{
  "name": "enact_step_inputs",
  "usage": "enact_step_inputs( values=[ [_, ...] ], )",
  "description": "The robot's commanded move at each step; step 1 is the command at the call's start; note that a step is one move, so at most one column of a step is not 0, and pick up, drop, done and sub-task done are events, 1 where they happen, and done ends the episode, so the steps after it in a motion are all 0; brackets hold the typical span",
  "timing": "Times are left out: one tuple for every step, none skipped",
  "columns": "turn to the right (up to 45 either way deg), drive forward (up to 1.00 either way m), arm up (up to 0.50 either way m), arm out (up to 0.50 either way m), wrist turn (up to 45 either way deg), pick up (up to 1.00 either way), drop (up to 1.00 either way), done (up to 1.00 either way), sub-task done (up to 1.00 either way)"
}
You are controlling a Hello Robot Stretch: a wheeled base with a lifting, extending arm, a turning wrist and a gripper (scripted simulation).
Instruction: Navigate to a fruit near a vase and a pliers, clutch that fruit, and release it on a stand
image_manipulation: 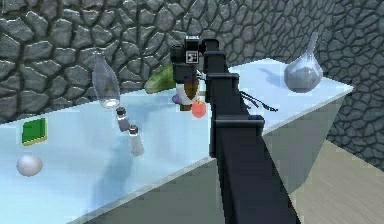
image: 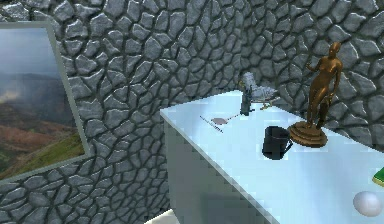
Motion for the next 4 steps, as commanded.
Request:
enact_step_inputs(
  values=[
    [0.0,0.0,-0.14,0.0,0.0,0.0,0.0,0.0,0.0],
    [0.0,0.0,0.0,0.0,0.0,1.0,0.0,0.0,0.0],
    [0.0,0.0,0.1,0.0,0.0,0.0,0.0,0.0,0.0],
    [0.0,0.0,0.04,0.0,0.0,0.0,0.0,0.0,0.0]
  ],
)
